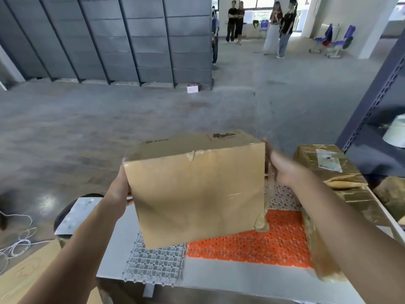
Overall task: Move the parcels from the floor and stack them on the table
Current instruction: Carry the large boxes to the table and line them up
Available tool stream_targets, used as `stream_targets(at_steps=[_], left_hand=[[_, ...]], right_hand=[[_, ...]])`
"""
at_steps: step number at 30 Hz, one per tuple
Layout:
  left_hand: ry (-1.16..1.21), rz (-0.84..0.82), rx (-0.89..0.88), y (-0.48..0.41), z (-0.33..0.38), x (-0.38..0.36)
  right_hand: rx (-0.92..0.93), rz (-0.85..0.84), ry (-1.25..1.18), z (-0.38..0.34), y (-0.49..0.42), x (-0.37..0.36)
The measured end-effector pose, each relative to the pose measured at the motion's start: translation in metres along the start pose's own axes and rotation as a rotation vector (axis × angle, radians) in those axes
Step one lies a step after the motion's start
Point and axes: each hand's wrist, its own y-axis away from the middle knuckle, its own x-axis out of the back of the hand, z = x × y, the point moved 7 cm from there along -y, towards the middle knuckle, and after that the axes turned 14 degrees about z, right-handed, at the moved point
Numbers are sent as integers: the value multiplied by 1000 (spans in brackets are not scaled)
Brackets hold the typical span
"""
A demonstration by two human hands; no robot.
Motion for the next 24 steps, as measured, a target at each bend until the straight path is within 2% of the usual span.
stream_targets(at_steps=[5,10,13,17,20,22,24], left_hand=[[-17,-185,48,-12,-10,-4],[50,-160,6,-16,1,-9],[-4,-162,-71,-12,18,-20],[-4,-201,-159,-13,34,-22],[13,-224,-231,-15,42,-25],[31,-248,-227,-14,42,-27],[53,-261,-202,-18,36,-28]], right_hand=[[28,-52,10,-11,6,-3],[56,-148,232,-22,11,-19],[7,-101,223,-8,3,-20],[-42,141,77,28,-37,-1],[-64,247,140,49,-51,2],[0,326,180,73,-94,20],[-6,368,252,67,-73,10]])
